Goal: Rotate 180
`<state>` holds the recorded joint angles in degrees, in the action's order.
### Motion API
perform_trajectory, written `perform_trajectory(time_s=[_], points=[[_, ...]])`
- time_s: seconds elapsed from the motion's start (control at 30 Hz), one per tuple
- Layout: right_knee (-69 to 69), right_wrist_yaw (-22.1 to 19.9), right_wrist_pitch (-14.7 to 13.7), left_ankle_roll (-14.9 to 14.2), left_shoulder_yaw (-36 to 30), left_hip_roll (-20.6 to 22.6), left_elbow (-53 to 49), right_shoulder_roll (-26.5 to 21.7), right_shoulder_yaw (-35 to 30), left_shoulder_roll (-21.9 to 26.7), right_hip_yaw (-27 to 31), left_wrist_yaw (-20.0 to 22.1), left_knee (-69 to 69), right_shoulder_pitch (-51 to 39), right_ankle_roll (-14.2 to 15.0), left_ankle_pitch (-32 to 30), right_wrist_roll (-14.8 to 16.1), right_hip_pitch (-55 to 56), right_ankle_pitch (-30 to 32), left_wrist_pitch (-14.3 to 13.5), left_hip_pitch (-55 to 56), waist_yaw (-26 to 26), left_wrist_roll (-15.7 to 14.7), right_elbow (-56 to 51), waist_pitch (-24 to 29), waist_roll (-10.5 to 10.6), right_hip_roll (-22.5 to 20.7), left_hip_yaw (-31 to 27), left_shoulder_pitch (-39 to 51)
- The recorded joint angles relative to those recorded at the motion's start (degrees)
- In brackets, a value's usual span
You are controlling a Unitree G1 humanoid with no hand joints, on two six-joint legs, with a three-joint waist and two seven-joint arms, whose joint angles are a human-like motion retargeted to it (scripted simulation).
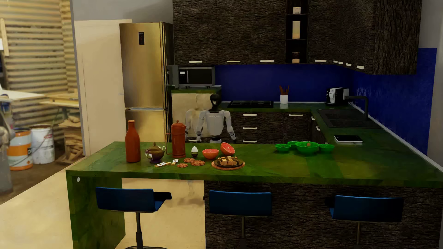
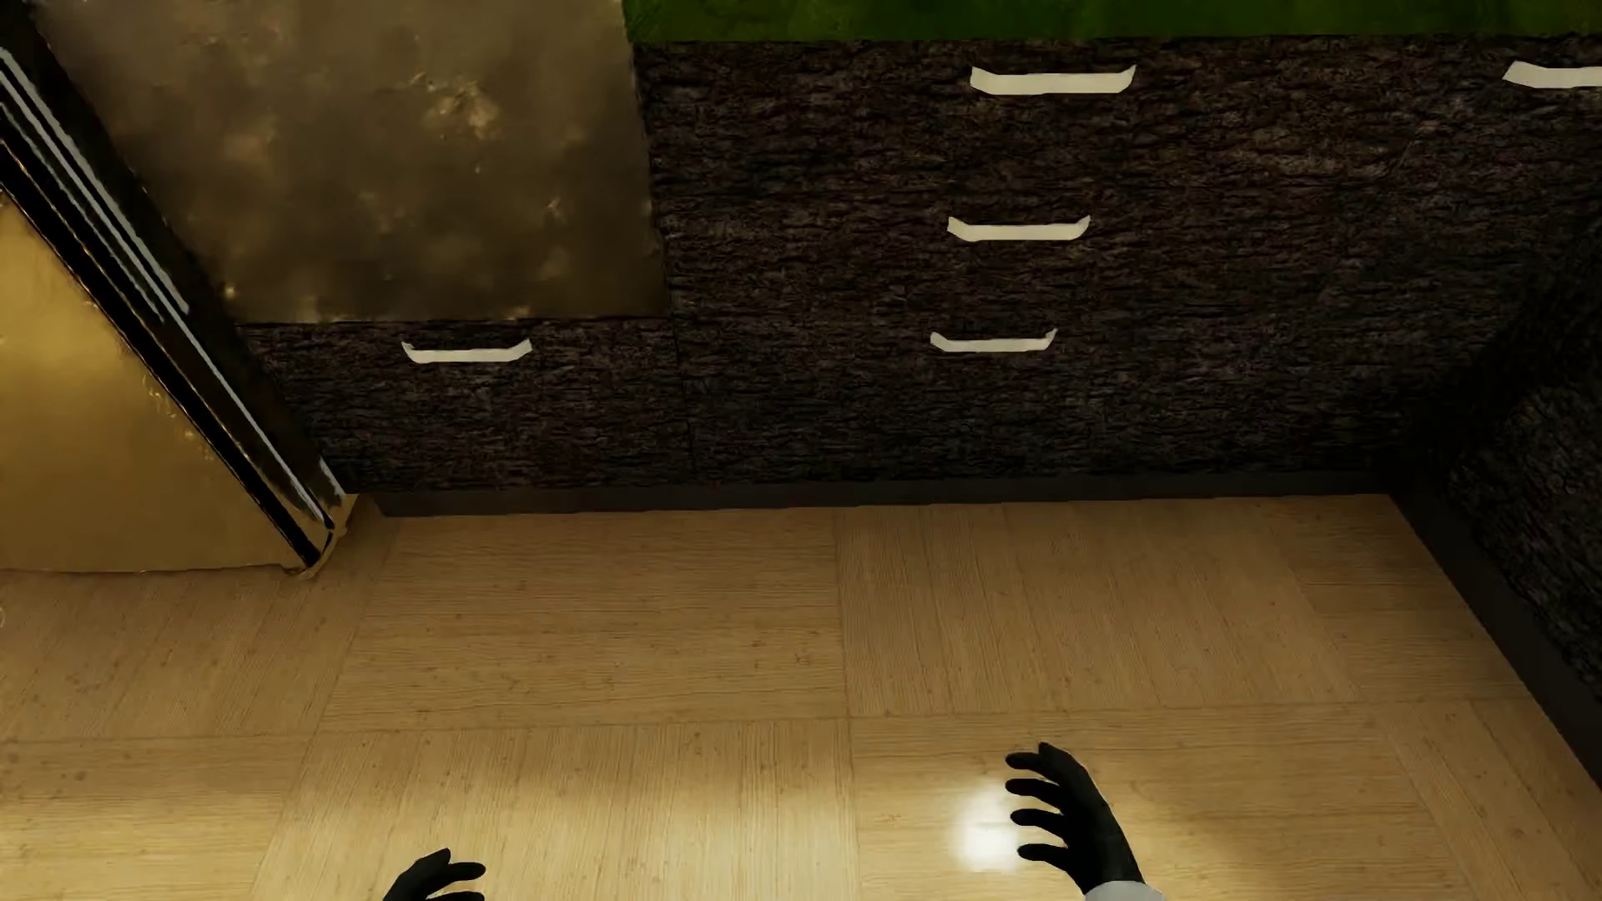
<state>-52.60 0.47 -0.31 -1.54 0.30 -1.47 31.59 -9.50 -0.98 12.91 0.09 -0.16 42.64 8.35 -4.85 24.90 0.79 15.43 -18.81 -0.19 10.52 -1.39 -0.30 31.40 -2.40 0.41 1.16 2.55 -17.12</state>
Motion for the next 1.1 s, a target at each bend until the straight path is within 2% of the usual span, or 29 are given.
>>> perform_trajectory(time_s=[0.03,0.07,0.1,0.13,0.17,0.2,0.23,0.27,0.3,0.33,0.37,0.4,0.43,0.47,0.5,0.53,0.57,0.6,0.63,0.67,0.7,0.77,0.83,0.87,0.9,0.93,0.97,1.03,1.1], points=[[0.6,0.2,0.4,-3.3,-0.7,-0.4,0.9,1.8,-0.4,0.5,-1.2,-0.4,4.5,-1.5,-4.6,0.2,1.2,2.5,-3.3,0.1,2.3,-2.2,-0.2,1.5,0.1,-0.8,1.8,3.7,0.1],[2.5,0.5,0.6,-6.0,-1.3,-0.7,-0.7,0.4,-3.3,0.1,-2.8,-1.3,13.1,-0.1,-10.2,-2.4,2.5,4.8,-7.3,2.3,5.9,-2.9,-0.2,1.7,1.5,-2.0,2.9,6.4,0.7],[4.9,0.3,0.8,-8.3,-2.8,-1.7,-1.1,-0.4,-4.2,-1.6,-1.9,-2.0,23.8,3.1,-8.8,-11.9,3.1,5.5,-9.6,5.6,12.6,-2.7,-0.1,3.3,2.5,-2.1,2.2,6.6,3.4],[6.3,-0.6,1.8,-11.1,-3.2,-1.8,1.1,-1.0,-4.7,-3.6,0.7,-2.5,29.2,5.3,2.1,-17.4,3.7,5.1,-8.9,7.0,17.3,-2.7,-0.2,5.1,3.1,-1.2,1.5,4.4,5.0],[7.8,-2.3,3.8,-13.5,-3.0,-1.8,2.8,0.8,-3.8,-3.1,2.5,-3.1,25.2,5.9,9.2,-7.5,4.9,5.1,-8.2,6.5,18.9,-3.3,-0.5,5.9,3.3,-0.3,0.3,-0.5,4.0],[4.9,-4.0,6.0,-13.3,-1.7,-3.0,3.9,2.5,-4.1,-1.8,4.0,-3.2,15.1,6.5,9.4,3.9,6.3,7.3,-8.2,5.4,16.8,-5.3,-0.9,3.6,3.7,-0.2,-1.0,-3.5,3.3],[0.4,-4.7,7.1,-10.6,-1.7,-3.3,5.1,3.2,-4.3,-0.1,4.8,-2.5,12.5,5.5,7.5,7.4,7.6,9.7,-7.0,4.2,15.1,-7.9,-1.3,3.3,4.9,-1.7,-1.1,-2.4,3.3],[-4.0,-3.9,7.3,-4.0,-2.4,-3.1,6.0,2.9,-3.8,0.1,3.1,-0.9,11.5,5.6,1.6,7.3,8.1,12.2,-5.2,3.2,14.3,-9.5,-1.7,3.6,5.5,-3.2,-0.6,-1.0,4.3],[-7.3,-2.3,7.3,4.5,-2.9,-3.0,6.3,1.3,-4.1,-0.8,0.8,1.3,11.0,5.7,1.0,7.1,7.7,14.2,-6.3,3.3,13.7,-9.9,-1.5,3.5,5.7,-5.1,-0.1,1.1,6.3],[-8.0,-0.8,6.9,5.3,-3.8,-3.4,4.4,1.5,-2.1,-2.0,-1.6,3.4,13.0,6.2,1.4,5.5,6.7,14.9,-8.9,3.8,13.7,-9.8,-0.8,3.4,6.3,-7.2,0.5,3.0,7.9],[-4.4,0.2,6.3,-0.2,-5.5,-4.2,0.3,1.0,-2.6,-2.9,-3.8,5.1,18.1,6.8,-3.6,1.9,5.1,15.3,-12.3,4.2,15.5,-9.5,0.1,4.2,6.4,-9.2,1.6,5.0,8.2],[0.0,0.2,5.4,-5.9,-6.3,-4.2,1.2,0.0,-3.9,-4.2,-2.7,6.0,26.2,7.9,4.9,-4.8,3.0,14.1,-6.5,3.4,20.3,-9.0,1.0,7.5,5.9,-8.9,1.3,3.0,9.5],[1.5,-0.4,5.3,-10.9,-6.7,-3.5,3.0,-0.6,-4.4,-5.5,-1.6,6.5,29.0,8.6,6.3,-8.0,1.8,14.0,-5.2,2.5,23.1,-7.6,1.7,8.6,5.3,-6.8,-0.4,-0.6,10.4],[3.2,-1.4,5.7,-13.5,-5.7,-3.1,1.9,1.7,-4.5,-5.1,-0.4,6.3,21.8,9.1,6.6,-2.1,1.6,13.7,-4.2,1.8,21.7,-7.9,2.0,6.7,4.5,-5.1,-1.5,-3.4,8.6],[4.5,-1.9,5.7,-12.3,-3.8,-3.7,2.1,2.3,-2.7,-3.4,0.8,5.5,13.6,9.1,7.0,4.6,1.3,13.3,-3.6,0.6,18.0,-9.7,2.2,5.5,3.8,-3.1,-2.7,-4.6,5.8],[5.8,-1.8,5.3,-7.9,-3.2,-3.4,3.3,1.7,-3.2,-1.2,2.0,4.6,10.8,7.9,7.5,5.1,1.5,12.1,-3.0,0.8,15.5,-11.9,2.0,5.4,4.1,-2.3,-2.8,-3.5,5.1],[5.1,-1.3,5.2,0.6,-3.6,-3.5,2.9,1.1,-1.9,-0.3,1.8,4.1,8.6,5.7,1.7,4.4,2.2,12.0,-3.2,2.7,13.3,-12.5,1.2,5.6,4.6,-1.8,-2.3,-1.1,5.3],[0.0,-0.9,4.8,3.3,-4.3,-3.5,3.7,1.6,-2.5,-0.1,0.3,3.9,8.3,5.7,-4.3,4.7,2.6,13.3,-6.2,4.1,12.6,-12.4,0.5,5.1,4.1,-2.2,-0.7,0.9,6.8],[-2.5,0.0,4.3,-0.1,-4.1,-4.3,3.0,0.7,-3.0,-1.5,-1.1,3.6,8.8,6.6,-5.4,5.0,2.5,13.4,-10.2,4.9,12.2,-11.8,0.3,5.2,3.9,-1.7,0.4,1.7,8.1],[-0.9,1.1,4.4,-2.1,-5.0,-4.3,3.2,1.1,-2.0,-2.0,-0.9,3.4,9.4,7.1,-4.1,6.1,1.9,12.1,-13.1,4.0,11.5,-11.6,0.5,5.0,3.9,-2.5,1.6,2.6,8.9],[0.0,2.0,4.8,-0.1,-6.1,-4.5,1.7,0.4,-4.1,-1.8,0.5,3.0,14.8,6.9,7.1,3.5,1.9,11.6,-8.5,3.3,13.3,-11.1,0.7,5.7,4.3,-3.4,2.1,3.1,8.9],[2.0,2.8,5.4,3.1,-5.4,-3.3,0.6,-1.7,-3.3,-5.4,2.9,1.7,25.5,7.7,7.9,-8.6,2.9,11.6,-5.7,3.0,21.0,-7.9,1.0,8.3,4.4,-1.3,-0.1,-1.3,9.7],[6.2,0.4,5.9,4.0,-4.8,-1.8,0.1,-0.1,-0.8,-2.8,5.1,-0.8,10.4,9.6,8.0,-0.7,3.5,10.3,-3.3,1.7,20.8,-8.2,2.1,7.1,3.5,2.1,-2.7,-5.9,5.9],[6.7,-1.4,5.8,1.0,-4.0,-2.9,2.0,0.8,0.1,-0.1,6.6,-1.6,5.8,10.0,8.6,-4.8,3.2,10.0,-3.0,0.7,19.0,-9.3,2.5,5.4,3.5,2.7,-3.7,-5.0,4.6],[6.4,-3.1,6.8,-5.3,-4.2,-3.2,3.2,1.3,-1.0,0.8,5.6,-1.1,4.3,8.5,6.6,-5.2,2.5,10.0,-3.5,1.1,17.6,-11.0,2.5,6.1,3.6,1.4,-1.7,-3.6,4.9],[7.2,-3.8,8.3,-8.0,-4.5,-3.8,2.1,1.1,-1.8,-0.6,4.2,-0.1,3.9,6.8,8.7,-5.0,2.0,9.8,-2.6,2.5,16.6,-11.3,2.5,6.6,3.8,0.4,0.5,-2.0,5.9],[8.1,-3.6,9.7,-7.8,-5.9,-4.2,0.5,1.3,-1.6,-1.8,4.0,1.3,3.2,5.2,9.1,-5.0,1.7,9.5,-1.5,3.4,15.7,-11.6,2.5,7.3,3.9,-0.2,1.1,-0.9,7.3],[9.8,-1.6,10.7,-1.2,-5.3,-5.6,0.0,1.1,-1.4,-2.8,4.9,3.1,1.4,5.5,8.6,-4.9,1.7,8.8,-0.8,1.9,14.1,-13.9,1.8,6.1,2.9,-0.8,-0.5,0.6,5.9],[10.6,0.4,10.2,-3.6,-5.2,-7.0,0.5,-0.2,-1.9,-3.1,4.7,3.4,1.6,5.0,8.5,-4.1,2.2,9.1,0.3,1.5,12.9,-14.1,0.8,5.8,3.1,-1.3,-0.9,0.3,5.9]])
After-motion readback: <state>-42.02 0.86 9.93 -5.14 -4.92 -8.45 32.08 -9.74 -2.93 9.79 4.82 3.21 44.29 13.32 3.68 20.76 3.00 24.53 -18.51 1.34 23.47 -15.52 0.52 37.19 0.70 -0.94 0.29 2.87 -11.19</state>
